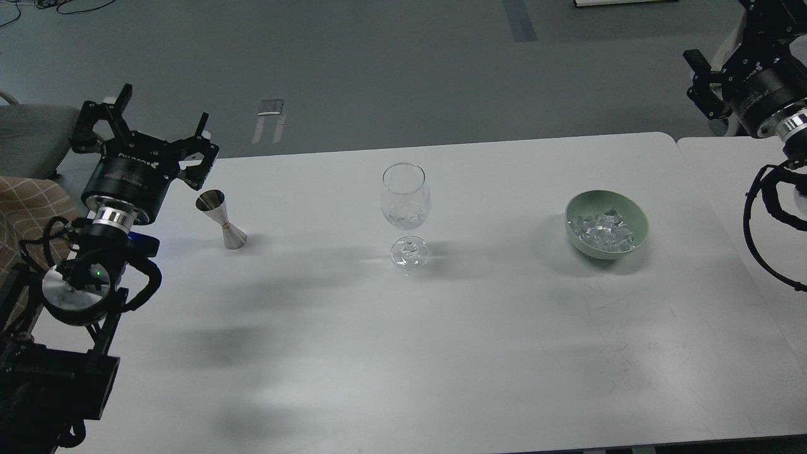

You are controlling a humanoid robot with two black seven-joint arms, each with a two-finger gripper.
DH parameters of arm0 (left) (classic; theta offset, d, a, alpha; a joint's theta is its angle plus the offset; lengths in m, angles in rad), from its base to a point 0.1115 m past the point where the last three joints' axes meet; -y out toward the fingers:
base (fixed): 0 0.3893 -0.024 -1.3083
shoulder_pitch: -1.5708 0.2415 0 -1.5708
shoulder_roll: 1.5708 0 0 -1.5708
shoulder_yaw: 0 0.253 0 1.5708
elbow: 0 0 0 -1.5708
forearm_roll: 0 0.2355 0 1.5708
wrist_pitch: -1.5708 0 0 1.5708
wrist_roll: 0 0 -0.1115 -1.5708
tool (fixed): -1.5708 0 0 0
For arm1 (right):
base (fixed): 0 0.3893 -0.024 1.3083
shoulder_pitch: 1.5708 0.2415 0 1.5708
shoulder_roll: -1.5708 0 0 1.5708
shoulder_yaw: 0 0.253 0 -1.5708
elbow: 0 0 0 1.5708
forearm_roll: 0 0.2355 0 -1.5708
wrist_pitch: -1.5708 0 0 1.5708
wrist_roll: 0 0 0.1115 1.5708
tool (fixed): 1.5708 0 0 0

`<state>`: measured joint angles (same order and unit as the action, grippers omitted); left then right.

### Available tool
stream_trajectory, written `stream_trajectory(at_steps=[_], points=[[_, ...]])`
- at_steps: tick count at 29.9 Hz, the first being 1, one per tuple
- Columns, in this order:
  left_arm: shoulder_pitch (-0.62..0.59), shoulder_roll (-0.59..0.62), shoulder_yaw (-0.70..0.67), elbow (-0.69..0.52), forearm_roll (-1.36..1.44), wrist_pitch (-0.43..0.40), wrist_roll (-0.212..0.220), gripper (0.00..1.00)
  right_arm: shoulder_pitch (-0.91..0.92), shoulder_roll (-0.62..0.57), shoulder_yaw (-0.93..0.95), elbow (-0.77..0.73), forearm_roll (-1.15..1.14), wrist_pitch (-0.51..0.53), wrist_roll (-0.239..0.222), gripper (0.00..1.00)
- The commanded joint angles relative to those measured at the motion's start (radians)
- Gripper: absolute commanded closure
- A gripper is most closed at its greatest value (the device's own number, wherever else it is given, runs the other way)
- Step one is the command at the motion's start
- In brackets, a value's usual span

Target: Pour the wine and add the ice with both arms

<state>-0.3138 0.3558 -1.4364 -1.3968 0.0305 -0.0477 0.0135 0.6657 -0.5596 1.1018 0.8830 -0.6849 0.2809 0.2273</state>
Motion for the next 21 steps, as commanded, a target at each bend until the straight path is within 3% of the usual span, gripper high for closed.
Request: stream_trajectory(at_steps=[1,9,15,17,21], points=[[-0.063,0.017,0.004,0.054,0.094,0.022,-0.004,0.02,0.006,-0.029,-0.036,0.004,-0.129,0.0,0.0,0.0],[-0.29,0.017,0.146,0.281,0.158,0.016,0.011,0.02,0.008,-0.022,-0.106,0.019,-0.511,-0.049,0.0,0.0],[-0.304,0.026,0.16,0.321,0.164,0.019,0.0,0.02,0.032,-0.031,-0.246,0.06,-0.712,-0.058,0.001,0.0],[-0.313,0.026,0.165,0.358,0.225,0.017,-0.004,0.02,0.081,-0.033,-0.347,0.088,-0.917,-0.06,0.001,0.0],[-0.329,0.023,0.156,0.361,0.338,0.017,-0.015,0.02,0.15,-0.031,-0.444,0.1,-1.093,-0.058,0.001,0.0]])
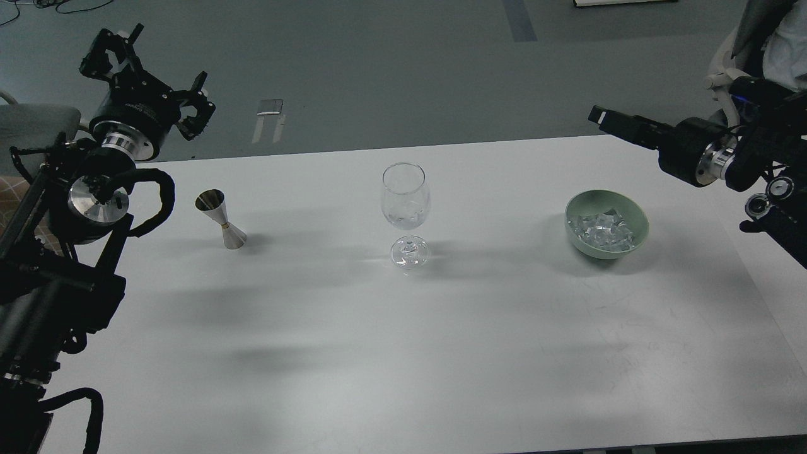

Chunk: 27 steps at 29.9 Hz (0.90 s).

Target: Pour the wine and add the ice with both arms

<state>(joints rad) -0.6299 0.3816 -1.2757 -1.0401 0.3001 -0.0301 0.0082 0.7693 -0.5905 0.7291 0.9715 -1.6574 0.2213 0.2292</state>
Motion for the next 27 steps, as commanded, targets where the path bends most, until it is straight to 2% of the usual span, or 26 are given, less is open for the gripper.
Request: stream_trajectory(at_steps=[1,7,11,16,17,20,21,27], points=[[-0.023,-0.003,-0.002,0.005,0.077,-0.001,-0.011,0.02,0.067,-0.003,-0.107,0.016,-0.125,0.004,0.001,0.0],[-0.021,-0.003,-0.001,0.009,0.074,-0.011,-0.011,0.02,0.142,-0.04,-0.299,0.016,-0.137,0.01,0.001,0.0],[-0.014,-0.004,0.002,0.008,0.074,-0.037,-0.01,0.02,0.128,-0.049,-0.329,0.021,-0.136,0.01,0.001,0.01],[-0.004,-0.01,-0.002,0.008,0.074,-0.025,-0.013,0.02,0.111,-0.095,-0.364,0.033,-0.136,0.007,0.001,0.04],[-0.004,-0.01,-0.004,0.008,0.073,-0.022,-0.013,0.02,0.108,-0.095,-0.385,0.035,-0.136,0.007,0.001,0.17],[-0.004,-0.009,-0.008,0.009,0.071,-0.022,-0.013,0.02,0.107,-0.098,-0.44,0.038,-0.137,0.007,-0.001,0.44],[-0.002,-0.007,-0.005,0.008,0.07,-0.027,-0.013,0.02,0.105,-0.1,-0.453,0.036,-0.137,0.004,-0.001,0.47],[-0.004,0.0,0.004,0.011,0.071,-0.031,0.001,0.02,0.091,-0.097,-0.459,0.032,-0.137,0.001,-0.002,0.47]])
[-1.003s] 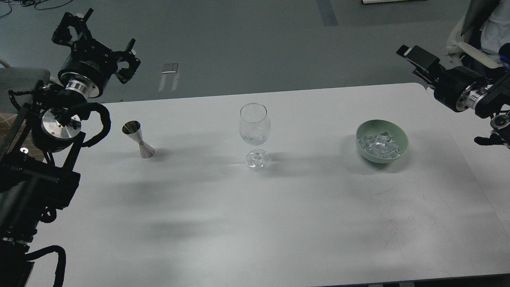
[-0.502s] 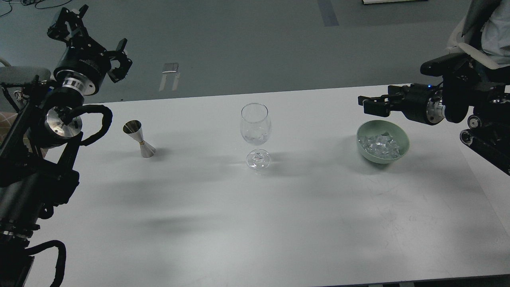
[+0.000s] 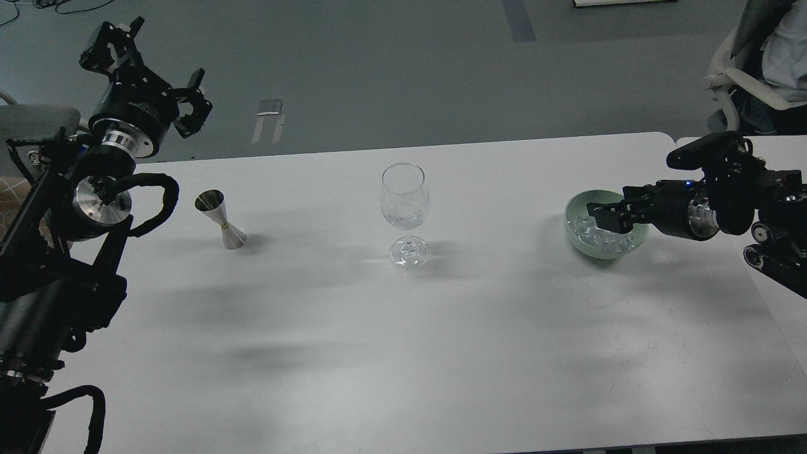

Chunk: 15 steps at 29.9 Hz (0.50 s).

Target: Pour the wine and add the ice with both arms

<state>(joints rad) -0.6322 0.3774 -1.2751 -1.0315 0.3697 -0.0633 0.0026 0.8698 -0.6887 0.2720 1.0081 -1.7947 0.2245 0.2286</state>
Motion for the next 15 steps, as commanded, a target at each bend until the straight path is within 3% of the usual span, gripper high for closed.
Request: stream_trajectory(at_steps=[1,15], points=[[-0.003,0.005,0.003,0.002,0.0,-0.001,0.01,0.02,-0.012,0.001,-0.001,-0.008,0.0,-0.002,-0.002,0.46],[0.006,0.003,0.005,0.011,0.001,-0.003,-0.003,0.02,-0.054,0.015,0.001,-0.023,-0.003,-0.025,-0.006,0.48]])
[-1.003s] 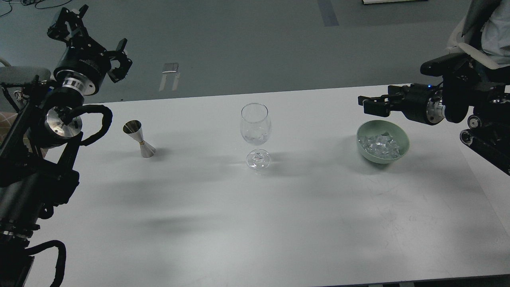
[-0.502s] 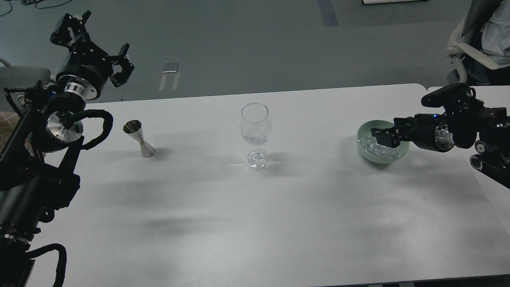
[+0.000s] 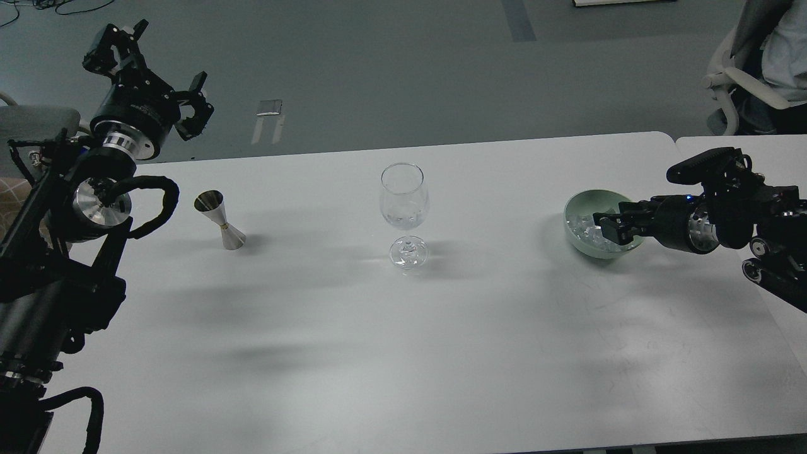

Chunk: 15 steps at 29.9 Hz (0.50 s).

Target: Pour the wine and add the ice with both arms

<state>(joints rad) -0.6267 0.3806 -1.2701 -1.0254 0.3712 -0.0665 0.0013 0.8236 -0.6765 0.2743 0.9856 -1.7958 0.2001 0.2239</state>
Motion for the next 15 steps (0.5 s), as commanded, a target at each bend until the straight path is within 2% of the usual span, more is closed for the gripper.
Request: stream_trajectory(at_steps=[1,3,6,7,15], points=[[0.001,0.0,0.001,0.01,0.0,0.001,-0.003,0.02,-0.012,0.005,-0.001,-0.001,-0.002,-0.001,-0.001,0.51],[0.001,0.0,0.001,0.016,0.0,0.001,-0.003,0.02,-0.014,0.006,-0.001,-0.001,-0.002,-0.001,-0.001,0.56],[0.001,-0.002,0.001,0.025,0.0,-0.001,-0.003,0.02,-0.015,0.006,-0.001,-0.001,-0.002,-0.001,-0.003,0.77],[0.001,-0.002,0.001,0.025,0.0,-0.001,-0.003,0.02,-0.015,0.006,-0.001,-0.001,-0.002,-0.001,-0.003,0.79],[0.005,0.0,0.001,0.025,0.002,-0.001,-0.003,0.02,-0.014,0.02,-0.001,-0.004,-0.002,-0.007,-0.003,0.8]])
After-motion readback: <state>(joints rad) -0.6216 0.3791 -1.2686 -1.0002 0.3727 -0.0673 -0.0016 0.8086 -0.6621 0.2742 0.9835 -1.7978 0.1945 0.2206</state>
